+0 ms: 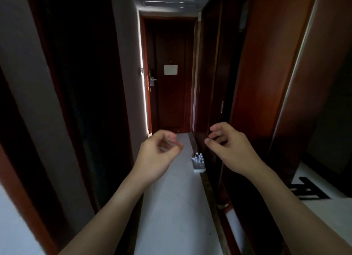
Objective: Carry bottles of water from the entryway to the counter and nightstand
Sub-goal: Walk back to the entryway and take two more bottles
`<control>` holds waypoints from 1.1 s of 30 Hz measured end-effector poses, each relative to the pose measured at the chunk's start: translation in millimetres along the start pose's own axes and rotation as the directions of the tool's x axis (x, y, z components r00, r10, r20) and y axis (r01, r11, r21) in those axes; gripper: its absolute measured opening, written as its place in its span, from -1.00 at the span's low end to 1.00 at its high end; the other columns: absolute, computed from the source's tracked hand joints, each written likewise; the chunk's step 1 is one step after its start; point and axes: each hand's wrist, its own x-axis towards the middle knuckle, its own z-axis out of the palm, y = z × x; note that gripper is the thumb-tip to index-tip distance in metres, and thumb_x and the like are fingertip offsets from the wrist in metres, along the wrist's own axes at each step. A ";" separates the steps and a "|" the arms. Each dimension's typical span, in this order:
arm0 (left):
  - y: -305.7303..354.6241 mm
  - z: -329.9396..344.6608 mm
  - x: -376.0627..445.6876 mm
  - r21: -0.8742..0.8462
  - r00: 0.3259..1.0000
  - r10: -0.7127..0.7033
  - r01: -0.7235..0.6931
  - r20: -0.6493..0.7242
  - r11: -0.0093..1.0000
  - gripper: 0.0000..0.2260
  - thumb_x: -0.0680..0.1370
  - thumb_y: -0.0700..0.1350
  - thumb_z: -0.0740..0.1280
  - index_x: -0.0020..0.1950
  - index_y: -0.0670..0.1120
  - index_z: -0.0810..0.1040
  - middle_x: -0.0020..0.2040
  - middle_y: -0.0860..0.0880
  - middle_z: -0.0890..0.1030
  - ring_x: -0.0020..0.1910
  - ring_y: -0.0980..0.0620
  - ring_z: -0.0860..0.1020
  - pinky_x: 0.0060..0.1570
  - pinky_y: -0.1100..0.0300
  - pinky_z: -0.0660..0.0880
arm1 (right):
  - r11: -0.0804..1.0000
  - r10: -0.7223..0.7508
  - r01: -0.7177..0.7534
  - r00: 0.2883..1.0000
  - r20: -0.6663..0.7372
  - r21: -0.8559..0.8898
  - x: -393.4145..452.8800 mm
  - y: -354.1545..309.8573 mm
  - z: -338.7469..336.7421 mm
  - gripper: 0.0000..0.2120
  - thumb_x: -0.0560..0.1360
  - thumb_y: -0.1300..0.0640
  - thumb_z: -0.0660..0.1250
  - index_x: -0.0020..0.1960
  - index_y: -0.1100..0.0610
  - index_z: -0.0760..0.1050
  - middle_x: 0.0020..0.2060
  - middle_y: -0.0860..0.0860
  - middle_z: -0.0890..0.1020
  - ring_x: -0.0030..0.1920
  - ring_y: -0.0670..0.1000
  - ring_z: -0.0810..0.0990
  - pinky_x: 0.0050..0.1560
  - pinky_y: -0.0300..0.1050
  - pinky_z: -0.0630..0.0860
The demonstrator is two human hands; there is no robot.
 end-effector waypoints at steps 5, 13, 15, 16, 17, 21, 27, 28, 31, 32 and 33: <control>-52.3 37.6 115.2 0.024 1.000 -0.003 0.003 -0.020 1.000 -0.68 0.31 0.14 0.42 -0.06 -0.02 0.63 -0.12 0.00 0.69 -0.11 -0.05 0.65 0.03 -0.07 0.60 | 0.997 0.000 0.000 1.000 0.008 0.078 129.8 72.6 21.5 -0.70 0.49 0.07 0.43 0.20 0.00 0.48 -0.05 -0.11 0.62 -0.08 -0.13 0.61 -0.04 -0.21 0.53; -123.4 60.7 286.9 0.088 0.998 -0.002 0.007 -0.057 0.996 -0.77 0.38 0.04 0.45 -0.02 -0.01 0.62 -0.09 0.02 0.68 -0.09 -0.01 0.65 0.03 -0.01 0.60 | 0.992 -0.078 0.071 0.995 0.065 0.108 318.5 139.5 65.3 -0.69 0.46 0.05 0.45 0.19 0.00 0.51 -0.04 -0.11 0.63 -0.08 -0.11 0.62 -0.03 -0.17 0.56; -148.9 65.7 323.1 0.098 0.999 -0.015 0.019 -0.045 0.995 -0.78 0.38 0.05 0.44 -0.02 0.01 0.62 -0.08 0.04 0.68 -0.09 0.03 0.65 0.03 -0.01 0.61 | 0.993 -0.076 0.068 0.994 0.079 0.101 358.6 159.2 78.0 -0.68 0.46 0.04 0.45 0.19 -0.01 0.51 -0.02 -0.12 0.63 -0.05 -0.09 0.62 0.01 -0.09 0.59; -162.9 67.9 342.2 0.098 0.999 -0.020 0.024 -0.042 0.995 -0.76 0.37 0.07 0.44 -0.02 0.02 0.63 -0.08 0.05 0.68 -0.09 0.03 0.65 0.02 -0.01 0.61 | 0.993 -0.073 0.064 0.994 0.086 0.100 379.0 169.8 84.6 -0.68 0.46 0.04 0.45 0.20 -0.01 0.51 -0.02 -0.12 0.63 -0.04 -0.09 0.61 0.02 -0.07 0.59; -178.2 70.4 362.5 0.097 0.999 -0.023 0.027 -0.042 0.995 -0.74 0.35 0.10 0.43 -0.03 0.03 0.63 -0.08 0.05 0.68 -0.09 0.03 0.66 0.02 0.01 0.61 | 0.993 -0.073 0.065 0.994 0.087 0.097 400.5 181.1 91.7 -0.68 0.46 0.04 0.45 0.19 0.00 0.51 -0.03 -0.12 0.63 -0.04 -0.10 0.62 0.03 -0.07 0.59; -242.4 79.0 452.6 0.103 1.000 -0.005 0.008 -0.030 0.995 -0.74 0.35 0.12 0.43 -0.04 0.03 0.63 -0.10 0.05 0.69 -0.10 0.06 0.66 -0.03 0.13 0.58 | 0.995 -0.075 0.071 0.996 0.057 0.067 489.0 228.3 124.7 -0.70 0.45 0.03 0.45 0.16 0.02 0.52 -0.07 -0.11 0.64 -0.10 -0.12 0.63 0.00 -0.11 0.60; -331.5 86.6 613.7 0.103 1.000 0.013 -0.013 0.004 0.995 -0.86 0.42 -0.07 0.50 -0.06 0.06 0.61 -0.18 0.11 0.66 -0.19 0.15 0.62 -0.15 0.20 0.56 | 1.000 0.002 -0.003 0.999 0.038 0.024 639.7 284.0 173.7 -0.71 0.45 0.03 0.46 0.15 0.00 0.52 -0.08 -0.12 0.67 -0.10 -0.20 0.62 -0.05 -0.28 0.51; -344.3 91.0 640.9 0.103 1.000 0.020 -0.021 0.013 0.994 -0.84 0.43 -0.10 0.51 -0.08 0.10 0.60 -0.19 0.15 0.66 -0.21 0.18 0.61 -0.17 0.22 0.54 | 1.000 0.018 -0.018 0.999 0.044 0.012 663.7 292.0 179.7 -0.71 0.46 0.03 0.45 0.16 -0.01 0.52 -0.08 -0.14 0.67 -0.09 -0.22 0.62 -0.06 -0.34 0.49; -377.4 113.8 714.2 0.080 0.996 0.059 -0.064 0.059 0.995 -0.81 0.44 -0.14 0.51 -0.10 0.12 0.59 -0.19 0.23 0.64 -0.23 0.26 0.58 -0.21 0.33 0.49 | 1.000 0.022 -0.022 0.999 0.023 -0.016 727.1 316.4 193.1 -0.71 0.47 0.03 0.45 0.16 -0.03 0.51 -0.08 -0.20 0.65 -0.07 -0.28 0.60 -0.14 -0.49 0.44; -387.8 122.9 735.2 0.074 0.995 0.069 -0.074 0.068 0.994 -0.82 0.43 -0.13 0.51 -0.08 0.10 0.59 -0.20 0.21 0.64 -0.24 0.27 0.57 -0.22 0.34 0.48 | 0.999 0.031 -0.031 0.999 0.010 -0.013 745.7 326.2 195.9 -0.71 0.47 0.03 0.45 0.16 -0.03 0.50 -0.07 -0.20 0.64 -0.07 -0.27 0.61 -0.15 -0.49 0.45; -398.2 132.5 754.4 0.068 0.995 0.070 -0.075 0.071 0.995 -0.84 0.43 -0.14 0.52 -0.07 0.06 0.61 -0.21 0.18 0.64 -0.24 0.27 0.57 -0.22 0.34 0.49 | 0.999 0.044 -0.044 0.999 0.004 -0.012 762.9 336.4 198.4 -0.71 0.47 0.02 0.44 0.17 -0.04 0.50 -0.06 -0.19 0.64 -0.07 -0.25 0.61 -0.15 -0.45 0.48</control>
